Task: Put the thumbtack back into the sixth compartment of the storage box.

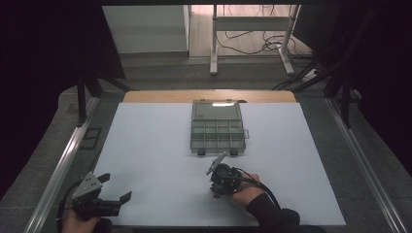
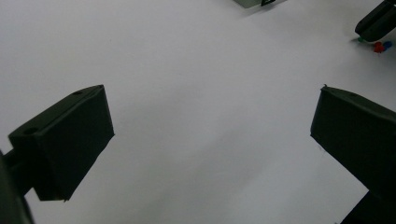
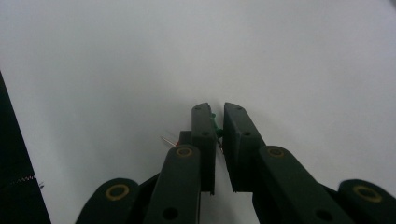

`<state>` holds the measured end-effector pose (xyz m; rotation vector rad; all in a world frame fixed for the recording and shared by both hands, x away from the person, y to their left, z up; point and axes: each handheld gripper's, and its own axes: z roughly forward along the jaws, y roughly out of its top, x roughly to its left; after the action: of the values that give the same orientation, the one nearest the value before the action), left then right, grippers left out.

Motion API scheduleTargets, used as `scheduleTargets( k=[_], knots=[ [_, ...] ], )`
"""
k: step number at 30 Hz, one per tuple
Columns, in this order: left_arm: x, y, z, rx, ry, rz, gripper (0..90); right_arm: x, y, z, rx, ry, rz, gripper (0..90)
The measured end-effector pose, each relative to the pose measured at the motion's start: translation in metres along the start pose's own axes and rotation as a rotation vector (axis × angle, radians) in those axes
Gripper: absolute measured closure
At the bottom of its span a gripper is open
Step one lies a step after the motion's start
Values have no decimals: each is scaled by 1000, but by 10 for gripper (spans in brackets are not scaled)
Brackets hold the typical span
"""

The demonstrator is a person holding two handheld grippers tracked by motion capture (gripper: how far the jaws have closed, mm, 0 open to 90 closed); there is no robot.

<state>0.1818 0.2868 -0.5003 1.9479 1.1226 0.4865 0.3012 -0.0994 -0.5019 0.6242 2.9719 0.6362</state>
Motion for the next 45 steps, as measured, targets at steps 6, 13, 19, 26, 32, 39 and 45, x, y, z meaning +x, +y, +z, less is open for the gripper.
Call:
scheduleTargets(
  k=[6, 13, 19, 26, 32, 39, 45],
  knots=[
    [0, 0, 0, 3, 0, 0, 0, -5, 0, -6, -30, -7, 21, 827],
    [0, 0, 1, 4, 1, 1, 0, -11, 1, -12, -75, -11, 51, 826],
    [0, 0, 1, 6, 1, 0, 0, -20, 4, -18, -110, -14, 77, 825],
    [0, 0, 1, 5, 0, -1, 0, -28, 10, -22, -139, -26, 95, 825],
    [0, 0, 1, 6, 0, 0, 0, -33, 15, -23, -155, -34, 107, 824],
    [0, 0, 1, 4, -2, -2, 0, -40, 21, -22, -171, -50, 112, 824],
    [1, 0, 1, 4, -4, -3, 0, -48, 26, -22, -185, -61, 128, 823]
  ],
)
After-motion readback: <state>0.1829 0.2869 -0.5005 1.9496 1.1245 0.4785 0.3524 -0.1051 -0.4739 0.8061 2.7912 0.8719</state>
